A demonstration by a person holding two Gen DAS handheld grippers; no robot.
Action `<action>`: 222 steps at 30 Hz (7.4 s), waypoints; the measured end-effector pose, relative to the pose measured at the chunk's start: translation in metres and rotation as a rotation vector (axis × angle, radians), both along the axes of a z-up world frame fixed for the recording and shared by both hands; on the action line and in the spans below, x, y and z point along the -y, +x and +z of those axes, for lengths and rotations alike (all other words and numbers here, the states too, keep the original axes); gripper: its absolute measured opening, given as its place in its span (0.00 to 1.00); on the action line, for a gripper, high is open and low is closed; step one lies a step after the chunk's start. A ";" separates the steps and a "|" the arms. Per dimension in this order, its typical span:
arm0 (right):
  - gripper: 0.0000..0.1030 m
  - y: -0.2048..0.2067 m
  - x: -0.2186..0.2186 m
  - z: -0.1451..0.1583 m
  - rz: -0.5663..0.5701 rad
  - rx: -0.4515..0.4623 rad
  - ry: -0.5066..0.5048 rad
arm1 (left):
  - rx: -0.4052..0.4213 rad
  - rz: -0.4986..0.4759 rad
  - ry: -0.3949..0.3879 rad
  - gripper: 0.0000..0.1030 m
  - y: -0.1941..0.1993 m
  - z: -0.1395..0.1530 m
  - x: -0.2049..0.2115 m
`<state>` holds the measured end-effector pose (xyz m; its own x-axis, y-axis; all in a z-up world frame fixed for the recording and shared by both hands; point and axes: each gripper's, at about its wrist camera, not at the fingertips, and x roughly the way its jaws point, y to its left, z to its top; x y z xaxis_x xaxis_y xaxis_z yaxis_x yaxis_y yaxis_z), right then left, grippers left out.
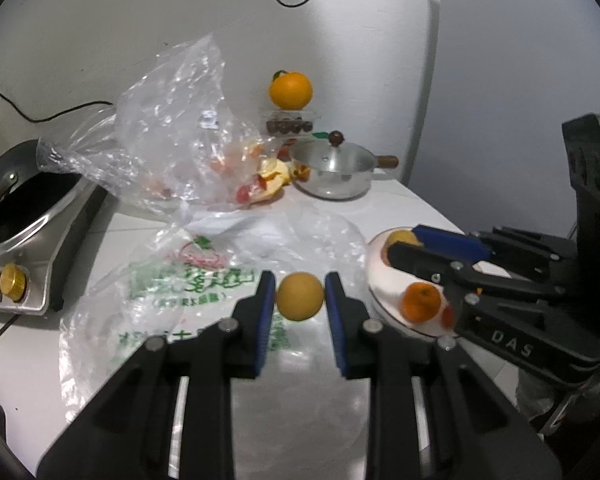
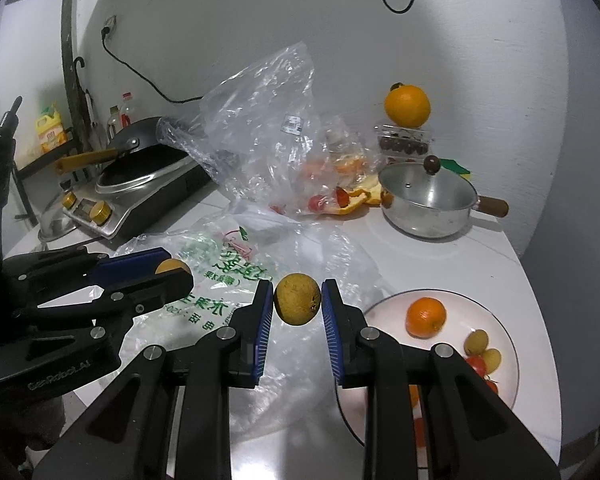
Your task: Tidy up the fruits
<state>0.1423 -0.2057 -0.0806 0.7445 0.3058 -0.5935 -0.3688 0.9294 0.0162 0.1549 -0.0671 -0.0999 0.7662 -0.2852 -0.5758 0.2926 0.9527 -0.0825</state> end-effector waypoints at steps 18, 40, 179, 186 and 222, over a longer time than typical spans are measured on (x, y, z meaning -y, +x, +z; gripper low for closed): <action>0.26 -0.014 0.088 -0.009 -0.117 -0.003 0.029 | -0.030 -0.094 0.042 0.25 0.000 -0.009 0.074; 0.26 0.014 0.140 -0.048 -0.147 -0.085 0.073 | -0.105 -0.123 0.079 0.25 0.046 -0.038 0.124; 0.63 -0.118 -0.002 0.142 -0.020 0.382 0.037 | 0.482 0.317 -0.072 0.97 -0.147 0.145 -0.080; 0.63 -0.113 -0.004 0.139 -0.018 0.373 0.037 | 0.491 0.337 -0.059 0.99 -0.144 0.143 -0.079; 0.63 -0.072 0.009 0.126 -0.042 0.328 0.047 | 0.441 0.325 -0.062 0.99 -0.103 0.135 -0.068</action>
